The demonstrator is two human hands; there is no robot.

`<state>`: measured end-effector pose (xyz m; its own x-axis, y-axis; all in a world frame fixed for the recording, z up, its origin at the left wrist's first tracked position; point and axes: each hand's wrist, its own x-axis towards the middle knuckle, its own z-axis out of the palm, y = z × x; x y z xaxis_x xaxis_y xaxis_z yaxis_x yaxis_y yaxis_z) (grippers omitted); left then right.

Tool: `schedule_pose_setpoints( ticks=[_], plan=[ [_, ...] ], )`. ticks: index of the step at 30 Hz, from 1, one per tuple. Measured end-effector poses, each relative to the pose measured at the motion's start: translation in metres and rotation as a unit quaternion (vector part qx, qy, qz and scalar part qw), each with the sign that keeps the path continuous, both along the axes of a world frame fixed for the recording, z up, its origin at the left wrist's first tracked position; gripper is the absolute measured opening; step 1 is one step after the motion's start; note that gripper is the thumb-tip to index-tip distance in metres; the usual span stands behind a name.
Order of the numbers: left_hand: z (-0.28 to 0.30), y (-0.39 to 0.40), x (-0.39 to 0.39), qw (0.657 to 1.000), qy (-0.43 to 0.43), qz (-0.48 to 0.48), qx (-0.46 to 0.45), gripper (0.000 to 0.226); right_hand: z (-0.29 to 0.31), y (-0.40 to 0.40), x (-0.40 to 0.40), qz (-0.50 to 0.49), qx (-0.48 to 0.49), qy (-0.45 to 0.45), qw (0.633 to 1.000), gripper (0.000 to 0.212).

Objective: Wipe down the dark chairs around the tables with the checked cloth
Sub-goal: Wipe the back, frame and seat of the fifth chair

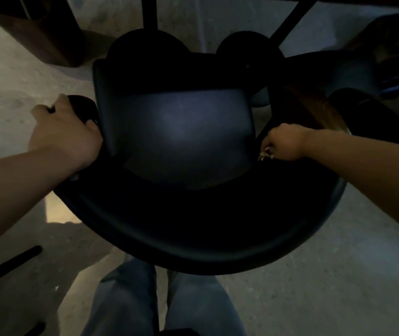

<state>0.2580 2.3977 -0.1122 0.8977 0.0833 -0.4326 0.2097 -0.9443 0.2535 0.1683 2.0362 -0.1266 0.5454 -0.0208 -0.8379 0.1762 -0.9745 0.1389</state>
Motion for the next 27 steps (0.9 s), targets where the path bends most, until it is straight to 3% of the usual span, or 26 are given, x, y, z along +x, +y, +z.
schedule_pose_setpoints(
  ticks=[9,17,23,27],
  plan=[
    [0.005,-0.002,-0.001,1.000,0.013,0.005,-0.020,0.065,0.002,0.041,-0.031,-0.055,0.097,0.000,0.994,0.031],
    [0.002,0.000,-0.001,0.999,0.019,0.015,-0.043,0.065,0.001,0.149,-0.042,-0.245,0.113,-0.070,0.961,0.032],
    [0.001,0.001,0.000,0.998,0.023,0.010,-0.057,0.063,-0.016,0.238,-0.003,-0.442,0.203,-0.108,0.867,0.028],
    [0.002,0.001,0.000,0.998,0.027,0.021,-0.061,0.067,-0.012,0.286,0.035,-0.576,0.318,-0.149,0.738,0.021]
  ],
)
